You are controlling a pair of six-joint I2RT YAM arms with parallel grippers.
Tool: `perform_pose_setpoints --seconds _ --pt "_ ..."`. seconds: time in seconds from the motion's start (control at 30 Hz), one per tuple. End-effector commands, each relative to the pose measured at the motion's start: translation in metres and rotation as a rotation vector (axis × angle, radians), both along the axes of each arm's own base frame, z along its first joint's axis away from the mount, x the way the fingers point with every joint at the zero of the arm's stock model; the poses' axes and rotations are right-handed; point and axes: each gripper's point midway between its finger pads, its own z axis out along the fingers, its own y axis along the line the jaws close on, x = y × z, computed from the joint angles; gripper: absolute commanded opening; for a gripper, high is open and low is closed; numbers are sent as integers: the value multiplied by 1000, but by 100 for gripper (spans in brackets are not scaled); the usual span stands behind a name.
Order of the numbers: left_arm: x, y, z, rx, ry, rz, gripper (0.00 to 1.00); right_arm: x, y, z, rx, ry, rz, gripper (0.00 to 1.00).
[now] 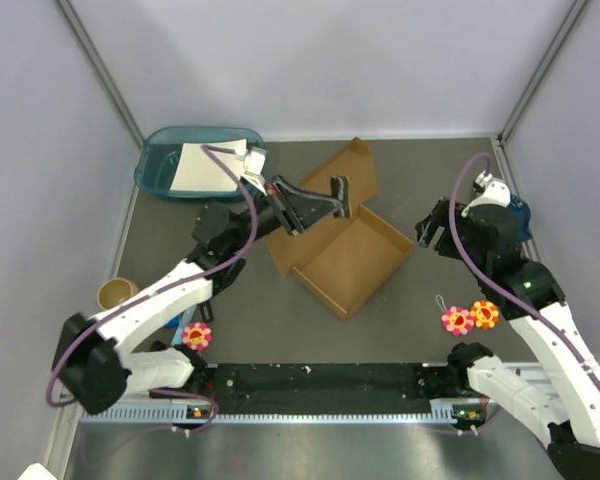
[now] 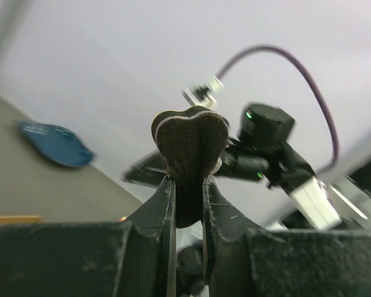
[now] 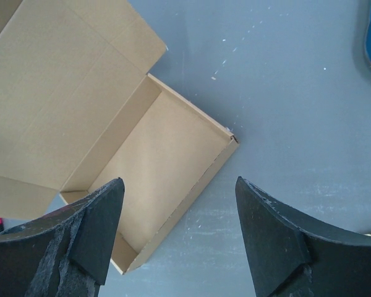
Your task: Fold the paper box
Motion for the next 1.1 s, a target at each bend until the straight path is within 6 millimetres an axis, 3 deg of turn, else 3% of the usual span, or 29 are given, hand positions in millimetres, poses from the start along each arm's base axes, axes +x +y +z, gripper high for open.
perform_pose_setpoints --seconds 0.0,0.03,0.13,0.27,0.37,0.4,0.5,0.7,0.73,0.77,0.83,0.9,0.93,0.97,1.07 --pt "-68 -20 -4 -153 -90 -446 11 -2 -9 26 -21 -78 -21 74" --pt "-78 -28 -13 -157 -67 -499 12 -3 -10 24 -27 -75 -24 73" --pt "-77 -46 -42 -138 3 -528 15 -5 -11 19 -34 -68 -22 74" --pt "-57 -58 -81 -58 99 -446 18 -8 -14 19 -45 -74 -21 74" --pt "-40 -63 -95 21 108 -347 19 -9 -16 21 -57 -82 -24 74" --pt "-30 -68 -114 105 188 -311 19 -10 -17 23 -54 -88 -24 74" --pt "-3 -65 -135 244 234 -148 19 -9 -15 21 -51 -82 -19 74" --pt "27 -59 -153 393 256 16 22 -7 -13 16 -49 -65 -16 74" --pt "29 -58 -156 407 259 23 26 -7 -13 17 -47 -67 -15 74" --pt "30 -58 -161 427 273 33 41 -7 -13 17 -49 -65 -16 74" --pt "36 -55 -161 446 271 68 54 -6 -13 20 -45 -69 -17 74" --pt "39 -51 -161 465 276 98 76 -6 -12 19 -47 -67 -15 74" --pt "38 -50 -157 470 259 104 81 -5 -12 19 -45 -66 -19 74" --pt "38 -48 -159 484 260 110 99 -4 -12 18 -48 -61 -17 74" --pt "39 -46 -148 497 214 125 99 -2 -10 17 -44 -53 -20 74"
